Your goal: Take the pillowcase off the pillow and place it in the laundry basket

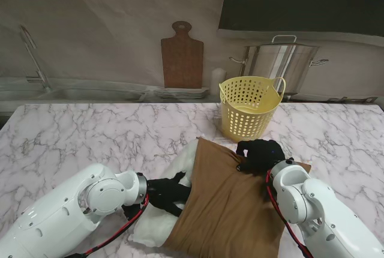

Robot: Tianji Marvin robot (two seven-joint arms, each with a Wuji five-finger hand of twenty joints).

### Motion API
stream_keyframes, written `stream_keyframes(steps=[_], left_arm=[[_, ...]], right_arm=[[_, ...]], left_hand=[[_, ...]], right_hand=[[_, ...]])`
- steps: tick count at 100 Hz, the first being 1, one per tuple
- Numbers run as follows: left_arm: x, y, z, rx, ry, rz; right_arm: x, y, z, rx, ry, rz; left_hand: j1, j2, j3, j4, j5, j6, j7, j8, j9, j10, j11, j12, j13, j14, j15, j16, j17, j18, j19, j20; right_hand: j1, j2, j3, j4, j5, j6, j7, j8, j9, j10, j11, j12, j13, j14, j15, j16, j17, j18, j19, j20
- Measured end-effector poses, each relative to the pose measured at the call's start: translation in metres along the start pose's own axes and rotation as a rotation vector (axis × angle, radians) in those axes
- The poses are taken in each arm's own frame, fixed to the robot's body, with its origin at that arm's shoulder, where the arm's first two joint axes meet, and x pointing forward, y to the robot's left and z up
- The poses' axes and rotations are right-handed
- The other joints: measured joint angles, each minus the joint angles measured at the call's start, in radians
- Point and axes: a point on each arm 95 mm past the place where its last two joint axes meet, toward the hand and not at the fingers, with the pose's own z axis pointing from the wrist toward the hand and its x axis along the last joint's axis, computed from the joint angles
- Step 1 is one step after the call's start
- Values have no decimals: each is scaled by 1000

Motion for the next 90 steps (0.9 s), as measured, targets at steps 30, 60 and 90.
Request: stream_keyframes(steps=[30,60,90], left_arm=[[3,-1,1,-17,3,-5],[5,-2,1,-29,3,-5],[6,-3,0,-27,0,-7]], right_arm=[[-18,1,-28,-40,-53,-48],[-39,-3,-43,-60,-129,-61],[-55,-5,-58,-81,-183,-52]], left_hand=[[0,0,0,0,0,0,0,0,0,0,-1,0,0,0,-9,0,-1,-8,-19,0],[0,0,1,0,0,0,0,0,0,0,-11,0,-1,-3,-17,-1,-2,-8,-22,0],[0,12,3,0,-1,0,0,0,0,0,-12,0,-1,-4,-17,-1,-2,-8,-29,0]], right_hand=[[-3,-19,69,-10,51,-25,-1,-73,15,-8,127,89,14,-102,86,61,32,-30,67,3],[-44,-19,69,-24,79,-25,-1,-74,28,-5,150,113,36,-110,164,84,62,-54,87,3],[-70,-18,21,-52,80,-25,-1,-85,56,22,198,142,51,-86,254,125,74,-68,96,3]])
